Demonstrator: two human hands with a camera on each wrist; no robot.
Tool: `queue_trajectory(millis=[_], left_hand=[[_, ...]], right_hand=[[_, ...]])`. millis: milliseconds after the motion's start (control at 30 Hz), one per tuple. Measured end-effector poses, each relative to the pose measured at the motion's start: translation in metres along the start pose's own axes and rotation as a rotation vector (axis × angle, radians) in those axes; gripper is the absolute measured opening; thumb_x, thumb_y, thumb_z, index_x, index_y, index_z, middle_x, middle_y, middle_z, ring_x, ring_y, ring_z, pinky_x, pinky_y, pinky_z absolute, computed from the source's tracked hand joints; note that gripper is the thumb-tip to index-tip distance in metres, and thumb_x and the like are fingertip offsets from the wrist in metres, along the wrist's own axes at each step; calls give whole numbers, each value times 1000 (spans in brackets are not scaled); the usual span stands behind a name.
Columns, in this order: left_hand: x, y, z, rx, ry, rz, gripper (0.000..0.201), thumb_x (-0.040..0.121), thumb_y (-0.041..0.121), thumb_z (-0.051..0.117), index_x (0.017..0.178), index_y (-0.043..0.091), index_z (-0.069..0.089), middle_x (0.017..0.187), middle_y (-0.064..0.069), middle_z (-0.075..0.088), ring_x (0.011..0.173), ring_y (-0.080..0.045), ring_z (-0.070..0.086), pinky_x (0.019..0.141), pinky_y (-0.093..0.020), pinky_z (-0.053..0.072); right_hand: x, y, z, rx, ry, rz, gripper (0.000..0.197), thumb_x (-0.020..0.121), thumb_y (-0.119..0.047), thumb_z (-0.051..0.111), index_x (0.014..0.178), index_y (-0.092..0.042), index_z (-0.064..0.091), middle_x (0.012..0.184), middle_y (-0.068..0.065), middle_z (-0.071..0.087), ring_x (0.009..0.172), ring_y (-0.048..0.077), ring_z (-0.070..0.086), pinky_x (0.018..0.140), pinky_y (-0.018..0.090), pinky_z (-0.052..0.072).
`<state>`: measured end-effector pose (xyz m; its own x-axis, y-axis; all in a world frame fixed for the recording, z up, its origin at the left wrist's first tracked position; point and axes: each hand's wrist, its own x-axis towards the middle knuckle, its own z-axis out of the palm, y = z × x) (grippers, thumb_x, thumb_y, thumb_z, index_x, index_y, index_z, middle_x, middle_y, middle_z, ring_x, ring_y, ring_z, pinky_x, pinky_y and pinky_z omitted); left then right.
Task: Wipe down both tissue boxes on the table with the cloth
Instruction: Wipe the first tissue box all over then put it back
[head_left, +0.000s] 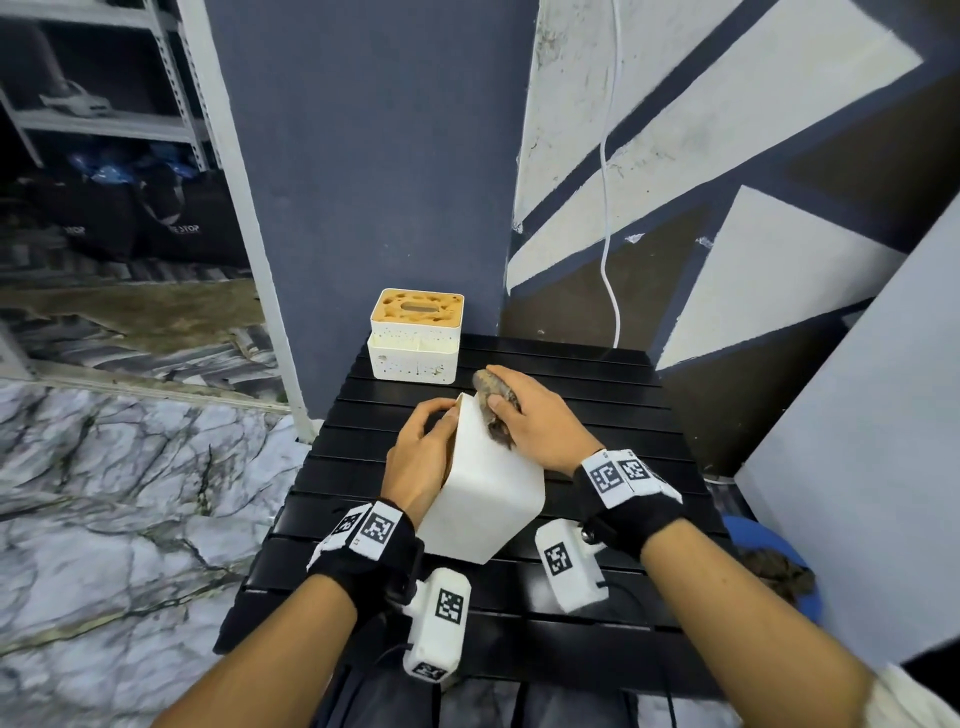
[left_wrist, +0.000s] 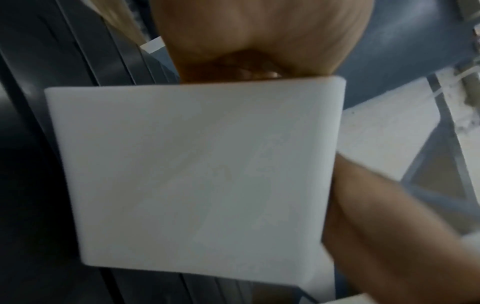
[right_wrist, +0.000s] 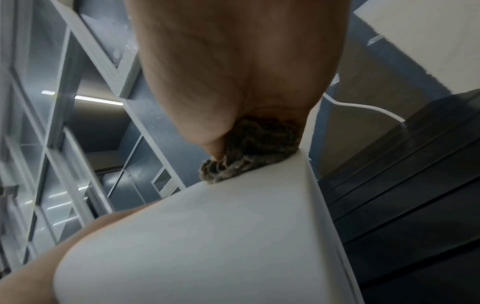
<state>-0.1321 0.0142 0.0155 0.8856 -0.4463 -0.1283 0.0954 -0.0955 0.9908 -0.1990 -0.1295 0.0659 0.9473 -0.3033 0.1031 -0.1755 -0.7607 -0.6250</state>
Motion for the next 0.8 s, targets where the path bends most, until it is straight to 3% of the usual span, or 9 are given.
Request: queue_trajectory(millis=[100, 167, 233, 300, 400, 533, 633, 700, 800], left_hand=[[5, 7, -5, -158, -59, -146, 16, 92, 36, 61, 101, 26, 70, 86, -5, 71, 71, -18, 65, 63, -30, 50], [4, 13, -10, -166, -93, -273, 24, 94, 38, 57, 86, 19, 69, 66, -2, 64, 49, -13, 55, 50, -25, 38], [9, 14, -13, -156, -94, -369, 33, 93, 45, 55, 83, 14, 64, 61, -2, 55, 44, -13, 44, 48, -25, 31], [13, 13, -13, -213, -56, -409, 35, 92, 44, 57, 87, 10, 63, 68, -6, 55, 53, -18, 46, 51, -28, 33], [12, 5, -9, -321, 18, -348, 31, 91, 35, 65, 89, 5, 72, 74, -10, 64, 62, -24, 58, 59, -30, 45], [8, -3, -7, -341, 10, -262, 34, 85, 38, 72, 71, 8, 66, 61, -5, 58, 53, -22, 52, 58, -29, 41], [8, 1, -7, -259, 34, -117, 42, 82, 48, 72, 87, 6, 68, 74, -6, 70, 65, -24, 63, 65, -33, 46], [6, 4, -6, -242, 29, 3, 35, 87, 43, 69, 103, 13, 70, 86, -4, 75, 75, -20, 67, 68, -34, 49], [5, 3, -8, -208, -43, 124, 33, 89, 37, 69, 117, 19, 67, 101, -2, 75, 85, -14, 68, 70, -30, 51]], right_hand=[[-5, 14, -5, 42, 18, 49, 46, 100, -28, 41, 145, -20, 34, 147, 3, 40, 133, 19, 38, 111, 27, 25], [-8, 21, -5, 52, 42, 60, 45, 100, -29, 42, 143, -20, 36, 145, 2, 42, 131, 19, 40, 111, 28, 27], [-10, 26, -2, 73, 77, 61, 44, 99, -30, 43, 142, -21, 38, 143, 1, 44, 130, 18, 42, 108, 25, 29], [-11, 28, 1, 106, 97, 66, 44, 98, -30, 45, 141, -22, 40, 142, 0, 45, 128, 17, 43, 105, 23, 30], [-13, 26, 2, 151, 102, 58, 43, 98, -30, 46, 140, -23, 41, 139, -2, 46, 125, 15, 44, 101, 21, 31], [-15, 22, -1, 151, 151, 6, 41, 97, -29, 49, 138, -22, 45, 136, -3, 49, 123, 14, 46, 106, 29, 34], [-13, 20, -10, 211, 224, 0, 39, 96, -32, 50, 134, -24, 49, 130, -5, 55, 117, 11, 51, 105, 32, 39], [-12, 19, -20, 269, 256, 7, 36, 95, -33, 51, 131, -26, 51, 123, -6, 60, 111, 9, 56, 98, 27, 44], [-15, 19, -33, 326, 269, 22, 30, 95, -32, 52, 124, -28, 57, 111, -9, 65, 100, 1, 59, 81, 6, 43]])
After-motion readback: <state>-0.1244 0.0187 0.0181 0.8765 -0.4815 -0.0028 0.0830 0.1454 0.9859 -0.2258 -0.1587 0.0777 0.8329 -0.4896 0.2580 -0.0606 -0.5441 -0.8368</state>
